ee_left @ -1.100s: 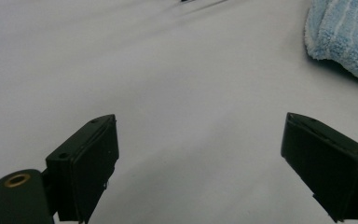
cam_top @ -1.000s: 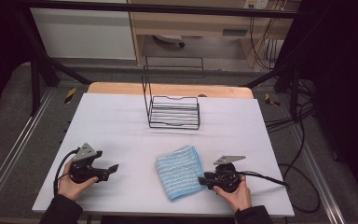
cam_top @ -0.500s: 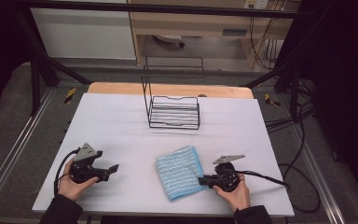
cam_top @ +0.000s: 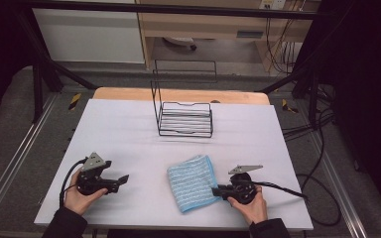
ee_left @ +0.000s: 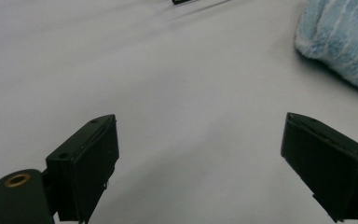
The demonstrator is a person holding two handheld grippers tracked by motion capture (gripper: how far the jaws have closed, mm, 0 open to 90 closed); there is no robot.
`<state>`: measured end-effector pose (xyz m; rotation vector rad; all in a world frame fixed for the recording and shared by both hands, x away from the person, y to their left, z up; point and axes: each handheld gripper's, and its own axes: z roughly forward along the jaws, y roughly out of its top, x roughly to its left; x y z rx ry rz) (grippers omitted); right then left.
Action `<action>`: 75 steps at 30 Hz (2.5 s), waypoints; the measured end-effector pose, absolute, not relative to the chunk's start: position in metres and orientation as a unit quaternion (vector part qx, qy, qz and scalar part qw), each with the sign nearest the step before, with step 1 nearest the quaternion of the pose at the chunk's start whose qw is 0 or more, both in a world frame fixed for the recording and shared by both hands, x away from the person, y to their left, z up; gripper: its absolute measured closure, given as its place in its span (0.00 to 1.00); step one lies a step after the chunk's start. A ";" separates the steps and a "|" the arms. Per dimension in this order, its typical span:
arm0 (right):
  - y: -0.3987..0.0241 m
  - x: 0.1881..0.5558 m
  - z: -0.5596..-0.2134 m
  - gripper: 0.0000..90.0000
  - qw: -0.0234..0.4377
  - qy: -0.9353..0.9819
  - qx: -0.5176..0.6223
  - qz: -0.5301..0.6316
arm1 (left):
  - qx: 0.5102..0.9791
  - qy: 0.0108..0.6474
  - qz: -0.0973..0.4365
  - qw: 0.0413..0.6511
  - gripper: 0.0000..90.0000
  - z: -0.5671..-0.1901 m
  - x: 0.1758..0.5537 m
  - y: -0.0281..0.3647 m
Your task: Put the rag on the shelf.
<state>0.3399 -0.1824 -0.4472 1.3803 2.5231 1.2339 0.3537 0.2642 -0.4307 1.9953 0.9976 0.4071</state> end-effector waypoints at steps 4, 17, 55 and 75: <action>-0.187 0.341 -0.442 0.62 0.034 0.805 0.421 0.417 | 0.800 0.394 0.151 0.426 0.14 -0.424 0.348 0.244; -0.193 0.352 -0.436 0.39 0.106 0.802 0.399 0.432 | 0.834 0.358 0.094 0.409 0.28 -0.423 0.323 0.139; -0.185 0.354 -0.445 0.87 0.051 0.806 0.417 0.417 | 0.864 0.343 0.039 0.367 0.96 -0.443 0.312 0.094; -0.184 0.352 -0.445 0.26 0.083 0.794 0.396 0.453 | 0.867 0.335 0.046 0.365 0.95 -0.435 0.325 0.148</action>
